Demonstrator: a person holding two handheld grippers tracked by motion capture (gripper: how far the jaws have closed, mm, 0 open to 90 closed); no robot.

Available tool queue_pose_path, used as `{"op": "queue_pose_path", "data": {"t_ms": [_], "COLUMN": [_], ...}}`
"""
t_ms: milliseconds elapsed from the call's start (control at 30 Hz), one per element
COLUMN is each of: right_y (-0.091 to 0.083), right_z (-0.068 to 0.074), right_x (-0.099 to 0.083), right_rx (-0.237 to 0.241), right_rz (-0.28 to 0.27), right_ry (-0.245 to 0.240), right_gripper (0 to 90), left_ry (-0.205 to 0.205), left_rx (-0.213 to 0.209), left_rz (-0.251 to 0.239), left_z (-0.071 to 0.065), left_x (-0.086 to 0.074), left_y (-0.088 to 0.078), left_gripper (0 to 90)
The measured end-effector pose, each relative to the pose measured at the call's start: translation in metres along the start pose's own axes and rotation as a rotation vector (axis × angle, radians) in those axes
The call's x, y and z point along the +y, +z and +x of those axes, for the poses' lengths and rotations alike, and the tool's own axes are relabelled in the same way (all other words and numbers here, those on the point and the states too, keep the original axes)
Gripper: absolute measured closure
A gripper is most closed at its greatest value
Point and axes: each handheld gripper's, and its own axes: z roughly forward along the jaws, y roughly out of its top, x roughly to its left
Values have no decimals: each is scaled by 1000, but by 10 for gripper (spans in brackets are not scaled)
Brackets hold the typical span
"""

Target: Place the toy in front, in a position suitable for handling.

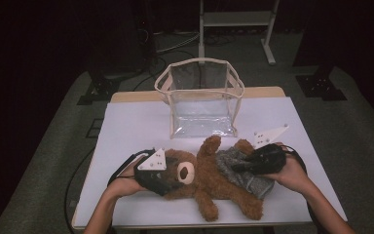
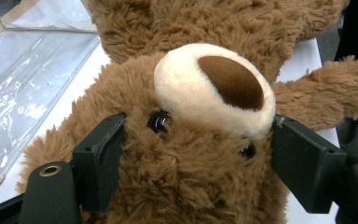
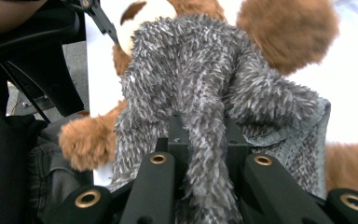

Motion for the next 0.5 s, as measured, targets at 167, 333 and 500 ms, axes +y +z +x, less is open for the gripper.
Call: {"op": "queue_pose_path", "data": {"t_ms": [167, 333, 500], "right_y": [-4, 3, 17], "right_z": [3, 10, 17], "right_x": [-4, 11, 27], "right_rx": [-3, 5, 37], "right_rz": [-3, 4, -2], "right_ry": [6, -40, -77], "right_gripper": [782, 781, 780], "left_ry": [3, 5, 2], "left_rx": [-3, -1, 1], "left_rz": [7, 8, 8], "left_z": [0, 0, 0], "left_x": [1, 1, 1], "left_y": [2, 2, 3], "left_gripper": [230, 230, 230]}}
